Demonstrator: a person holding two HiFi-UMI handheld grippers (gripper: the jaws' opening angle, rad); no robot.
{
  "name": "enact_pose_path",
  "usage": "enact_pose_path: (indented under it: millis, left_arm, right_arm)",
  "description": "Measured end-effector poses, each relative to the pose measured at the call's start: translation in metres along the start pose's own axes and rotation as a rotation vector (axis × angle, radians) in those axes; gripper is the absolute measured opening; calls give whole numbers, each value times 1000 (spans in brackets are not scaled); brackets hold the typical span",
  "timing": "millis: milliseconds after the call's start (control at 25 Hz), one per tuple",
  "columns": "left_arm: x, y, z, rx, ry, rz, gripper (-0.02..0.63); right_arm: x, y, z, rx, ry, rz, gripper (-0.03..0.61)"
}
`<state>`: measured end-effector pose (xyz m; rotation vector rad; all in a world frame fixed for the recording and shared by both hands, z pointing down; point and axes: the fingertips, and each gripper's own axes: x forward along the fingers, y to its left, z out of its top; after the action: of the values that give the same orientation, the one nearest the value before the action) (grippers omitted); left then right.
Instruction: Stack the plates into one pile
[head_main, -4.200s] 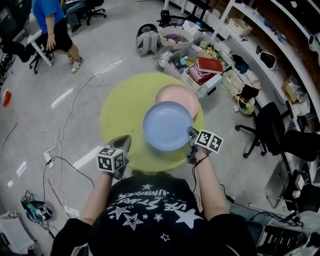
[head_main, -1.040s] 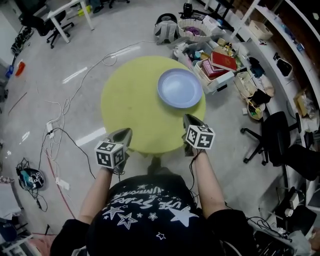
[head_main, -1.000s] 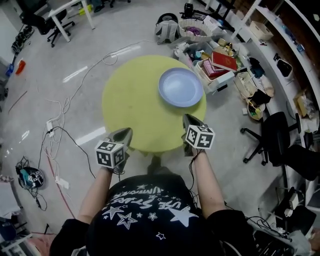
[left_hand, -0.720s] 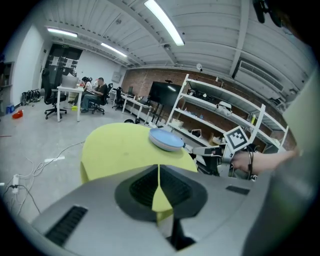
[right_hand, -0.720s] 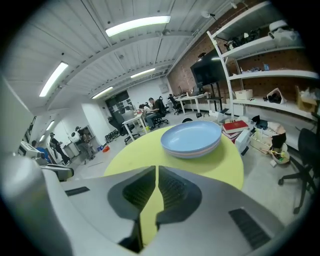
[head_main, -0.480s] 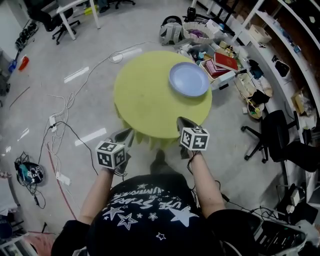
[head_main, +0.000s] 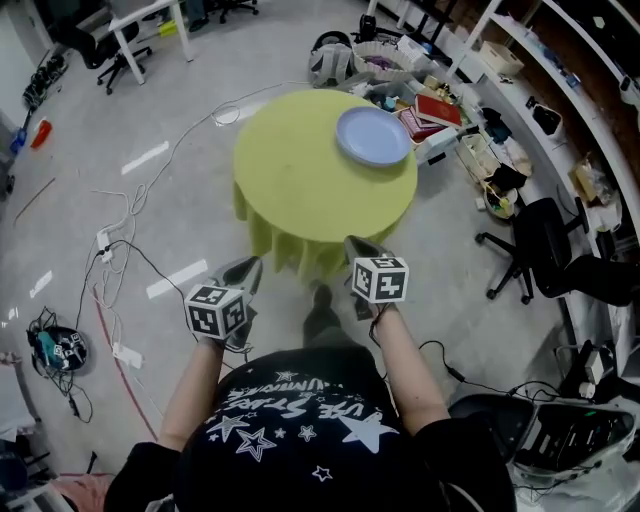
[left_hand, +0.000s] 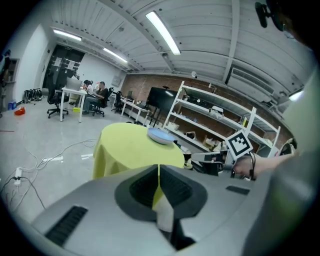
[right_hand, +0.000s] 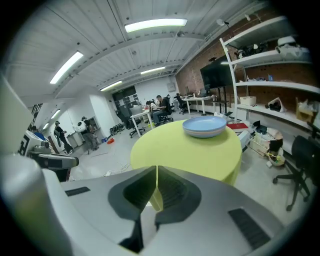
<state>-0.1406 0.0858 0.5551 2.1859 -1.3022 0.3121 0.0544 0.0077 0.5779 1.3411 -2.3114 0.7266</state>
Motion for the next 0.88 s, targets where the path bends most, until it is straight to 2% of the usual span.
enact_pose_path:
  millis: [200, 720, 880]
  left_arm:
    - [-26, -12, -25, 7, 12, -35, 23]
    - [-70, -57, -54, 34, 15, -142, 23]
    - [-72, -71, -54, 81, 21, -163, 23]
  right_arm:
    - [-36, 22, -22, 14, -24, -7, 17]
    - [-116, 41, -64, 51, -65, -115, 15]
    - [-131, 41, -68, 63, -85, -125, 15]
